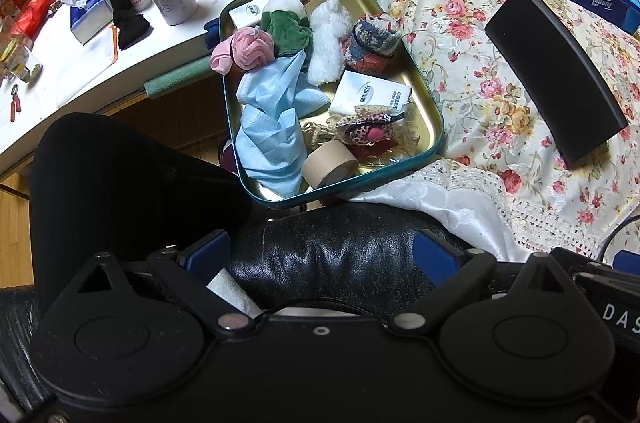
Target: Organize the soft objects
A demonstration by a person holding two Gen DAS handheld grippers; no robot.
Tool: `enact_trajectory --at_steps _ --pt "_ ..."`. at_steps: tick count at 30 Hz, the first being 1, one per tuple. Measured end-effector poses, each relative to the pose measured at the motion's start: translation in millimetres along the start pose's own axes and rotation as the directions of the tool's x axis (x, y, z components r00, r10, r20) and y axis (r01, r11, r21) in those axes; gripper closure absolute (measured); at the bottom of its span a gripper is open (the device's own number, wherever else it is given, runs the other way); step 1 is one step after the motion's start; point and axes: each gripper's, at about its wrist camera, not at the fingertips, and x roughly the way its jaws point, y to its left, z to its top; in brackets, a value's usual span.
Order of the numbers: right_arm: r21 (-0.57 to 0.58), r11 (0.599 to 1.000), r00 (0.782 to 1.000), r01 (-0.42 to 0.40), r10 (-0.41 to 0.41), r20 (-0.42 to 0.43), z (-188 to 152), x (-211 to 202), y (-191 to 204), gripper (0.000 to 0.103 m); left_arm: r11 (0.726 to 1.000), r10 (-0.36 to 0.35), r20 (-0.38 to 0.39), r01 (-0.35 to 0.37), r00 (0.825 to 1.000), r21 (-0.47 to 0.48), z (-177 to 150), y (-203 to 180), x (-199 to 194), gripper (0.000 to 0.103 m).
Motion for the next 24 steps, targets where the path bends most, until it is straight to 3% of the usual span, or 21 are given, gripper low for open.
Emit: enact_trajectory --at_steps 24 --pt "-0.003 1.000 1.000 -0.004 0.004 0.000 -0.4 -0.7 0.1 0.032 1.000 0.000 0.000 0.000 1.000 0.000 -0.3 -0.2 -0.3 0.008"
